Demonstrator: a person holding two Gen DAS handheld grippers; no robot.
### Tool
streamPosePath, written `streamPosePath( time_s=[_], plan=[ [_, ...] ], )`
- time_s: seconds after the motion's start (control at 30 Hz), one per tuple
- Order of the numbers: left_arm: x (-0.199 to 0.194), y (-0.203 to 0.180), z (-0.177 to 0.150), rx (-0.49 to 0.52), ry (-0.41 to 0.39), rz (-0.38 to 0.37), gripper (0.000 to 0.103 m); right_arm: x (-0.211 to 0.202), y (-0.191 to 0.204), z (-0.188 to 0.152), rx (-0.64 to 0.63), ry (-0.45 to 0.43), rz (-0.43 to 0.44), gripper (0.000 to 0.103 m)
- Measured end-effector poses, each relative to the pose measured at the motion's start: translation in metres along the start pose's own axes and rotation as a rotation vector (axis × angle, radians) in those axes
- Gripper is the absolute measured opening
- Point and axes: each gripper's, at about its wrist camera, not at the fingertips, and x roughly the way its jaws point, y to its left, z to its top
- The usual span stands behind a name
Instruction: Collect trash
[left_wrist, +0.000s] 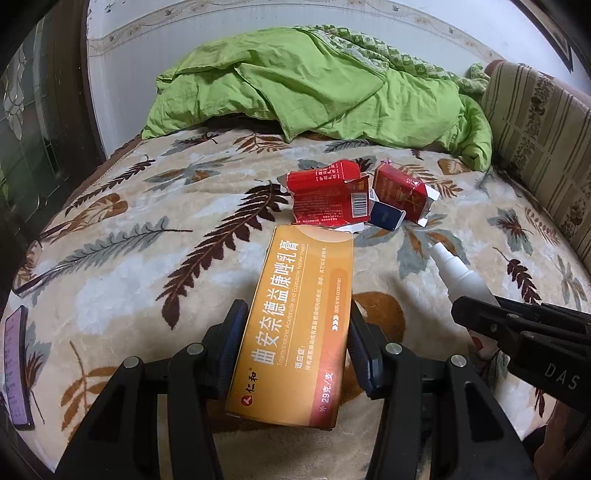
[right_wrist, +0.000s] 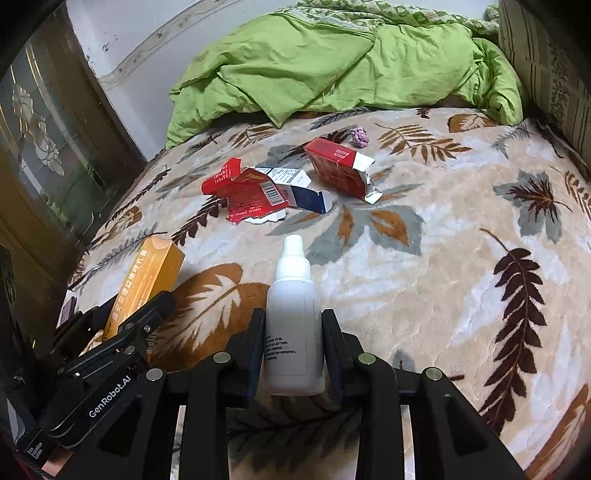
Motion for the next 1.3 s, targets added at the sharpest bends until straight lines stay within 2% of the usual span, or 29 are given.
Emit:
streamPosePath(
  time_s=[0.4,0.8,1.2,1.3],
  plan=[
    [0.0001,-0.0018,-0.0001,0.004,0.002,0.001,0.051,0.0012,0.0042,-0.0006,-0.025,-0.006,-0.011,0.032],
    [-0.0002,-0.0021,0.0001,0.005,0.003,0.0,0.051,-0.0029,0.0011,-0.0015,-0.019,-0.052,-0.061,0.032],
    [-0.0002,-0.0029,-0.0005,0.005,0.003,0.001,0.051,-0.0043,-0.0024,-0.0013,-0.006,-0.069,-0.059,0.032],
    [-0.0001,-0.003,-0.0006,0.004,0.004,0.001,0.051,-0.0028,-0.0028,-0.0012,0.001,-0.057,-0.032,0.032]
  ],
)
